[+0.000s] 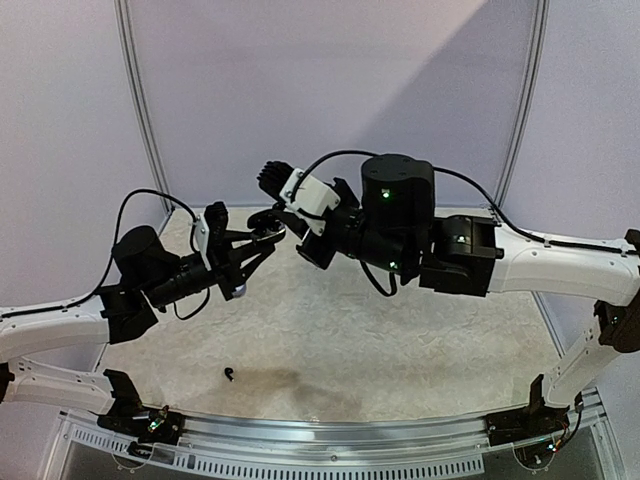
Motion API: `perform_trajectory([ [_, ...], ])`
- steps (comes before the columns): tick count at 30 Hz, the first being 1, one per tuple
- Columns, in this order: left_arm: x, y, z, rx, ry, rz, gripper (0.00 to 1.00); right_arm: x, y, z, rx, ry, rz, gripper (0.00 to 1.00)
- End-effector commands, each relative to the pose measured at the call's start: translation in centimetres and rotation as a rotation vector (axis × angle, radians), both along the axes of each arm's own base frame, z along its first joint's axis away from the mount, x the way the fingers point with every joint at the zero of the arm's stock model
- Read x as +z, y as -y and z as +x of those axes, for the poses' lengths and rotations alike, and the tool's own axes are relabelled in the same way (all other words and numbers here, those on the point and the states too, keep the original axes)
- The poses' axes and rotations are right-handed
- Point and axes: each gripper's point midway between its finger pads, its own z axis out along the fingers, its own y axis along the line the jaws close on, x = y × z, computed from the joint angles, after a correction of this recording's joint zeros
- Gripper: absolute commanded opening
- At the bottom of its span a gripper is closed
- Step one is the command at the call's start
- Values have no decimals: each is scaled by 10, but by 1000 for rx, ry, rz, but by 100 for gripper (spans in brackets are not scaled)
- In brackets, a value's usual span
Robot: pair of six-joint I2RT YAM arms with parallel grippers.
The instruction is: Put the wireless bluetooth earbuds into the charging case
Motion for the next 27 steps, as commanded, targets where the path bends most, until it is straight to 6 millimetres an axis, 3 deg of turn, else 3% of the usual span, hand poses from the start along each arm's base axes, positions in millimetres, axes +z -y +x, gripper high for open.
perform_trajectory([
  [1, -1, 0, -3, 20, 40, -50, 0, 23, 4, -17, 83, -29, 86, 0],
  [6, -19, -1, -3, 46, 30, -50, 0, 16, 12, -18, 78, -49, 93, 0],
  [10, -31, 2, -7, 43, 62, -30, 0, 0, 11, -18, 79, -56, 89, 0],
  [16, -34, 5, -9, 32, 159, 7, 0, -25, 7, -20, 93, -74, 84, 0],
  [27, -37, 9, -18, 10, 297, 83, 0, -41, 4, -15, 74, -52, 103, 0],
])
